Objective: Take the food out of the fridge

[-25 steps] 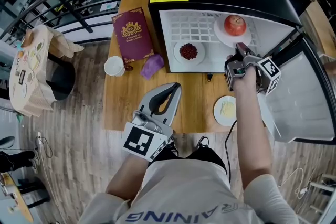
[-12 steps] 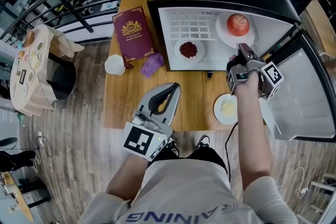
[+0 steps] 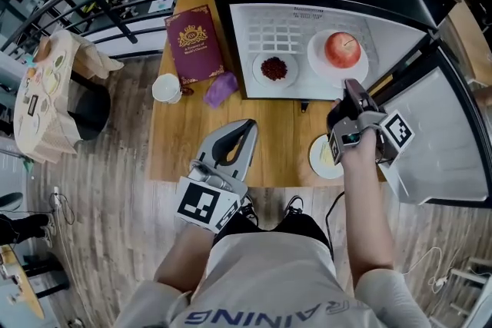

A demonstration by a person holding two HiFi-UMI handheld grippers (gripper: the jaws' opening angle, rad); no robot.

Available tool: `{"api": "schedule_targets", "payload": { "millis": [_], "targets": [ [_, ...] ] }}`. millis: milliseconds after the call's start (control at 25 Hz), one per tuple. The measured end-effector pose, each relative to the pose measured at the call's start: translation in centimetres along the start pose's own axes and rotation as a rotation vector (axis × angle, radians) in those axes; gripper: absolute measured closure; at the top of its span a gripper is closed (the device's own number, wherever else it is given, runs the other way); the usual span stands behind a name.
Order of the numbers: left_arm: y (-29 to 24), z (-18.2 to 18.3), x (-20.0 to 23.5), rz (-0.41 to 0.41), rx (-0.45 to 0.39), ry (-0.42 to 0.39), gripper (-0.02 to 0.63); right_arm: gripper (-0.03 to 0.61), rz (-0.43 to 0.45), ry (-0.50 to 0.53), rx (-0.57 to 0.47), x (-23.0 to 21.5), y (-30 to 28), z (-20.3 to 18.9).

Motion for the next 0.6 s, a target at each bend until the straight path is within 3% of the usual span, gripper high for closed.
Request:
{"api": "schedule_targets", "payload": {
  "millis": [240, 600],
  "targets": [
    [0.7, -0.6, -0.3, 0.049, 0.008, -0.001, 0.606, 0.547, -0.013, 0.033, 0.090, -1.1, 4.4, -1.1],
    [1.6, -2.1, -1.6, 0.116, 0.041, -0.009, 0.606, 0.548, -0.058, 0.047, 0.323, -6.4, 8.0, -2.4]
  ]
}}
Point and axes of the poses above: the fingertips, and each gripper's own axes: y backward along the fingers, x to its left, z out of its top, the point moved 9 cm from there along y, backward along the fingers, and after that the axes turned 10 degrees about z, right-handed, at the moved point
